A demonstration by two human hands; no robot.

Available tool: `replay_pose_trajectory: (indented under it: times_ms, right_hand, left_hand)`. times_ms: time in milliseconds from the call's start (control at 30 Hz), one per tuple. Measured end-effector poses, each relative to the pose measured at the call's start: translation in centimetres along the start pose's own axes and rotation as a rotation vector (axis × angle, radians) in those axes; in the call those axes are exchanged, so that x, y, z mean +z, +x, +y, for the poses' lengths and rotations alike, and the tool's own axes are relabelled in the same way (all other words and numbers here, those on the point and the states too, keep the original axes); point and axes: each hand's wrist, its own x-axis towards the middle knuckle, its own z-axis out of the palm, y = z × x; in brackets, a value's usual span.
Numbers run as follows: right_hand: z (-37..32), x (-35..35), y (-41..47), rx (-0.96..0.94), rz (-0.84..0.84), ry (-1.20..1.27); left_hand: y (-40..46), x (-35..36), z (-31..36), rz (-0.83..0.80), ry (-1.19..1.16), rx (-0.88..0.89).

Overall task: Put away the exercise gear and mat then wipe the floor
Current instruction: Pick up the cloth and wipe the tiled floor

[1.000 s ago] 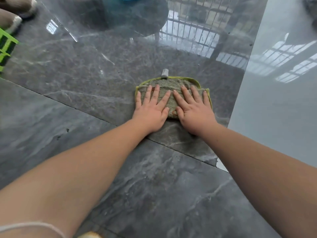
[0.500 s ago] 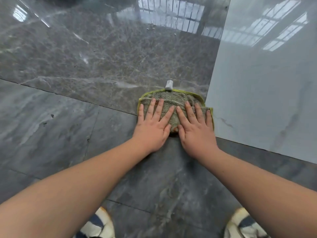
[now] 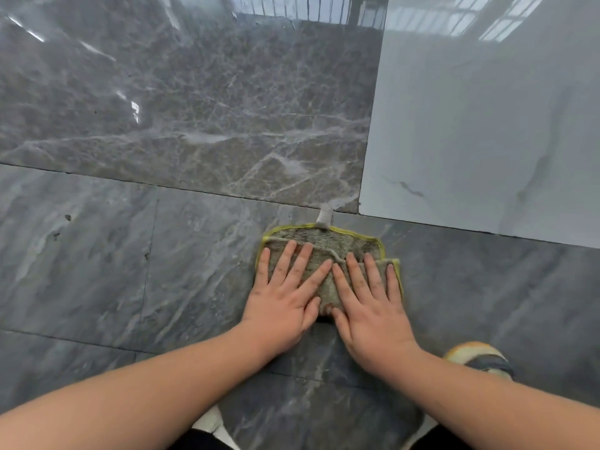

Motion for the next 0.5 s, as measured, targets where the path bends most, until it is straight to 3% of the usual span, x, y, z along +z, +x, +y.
replay_pose_trajectory:
  times_ms: [233,500]
  right_hand:
    - [2.3,-1.0,3.7,0.118,0.088,0.010]
    - [9.6,-5.3,11.3,0.282,0.161,0.033]
  left_hand:
    - [6.1,-2.1,0.3,0.004,0.025,-0.003]
    - [17.5,-6.5,1.3,0.050,0.035,-0.026]
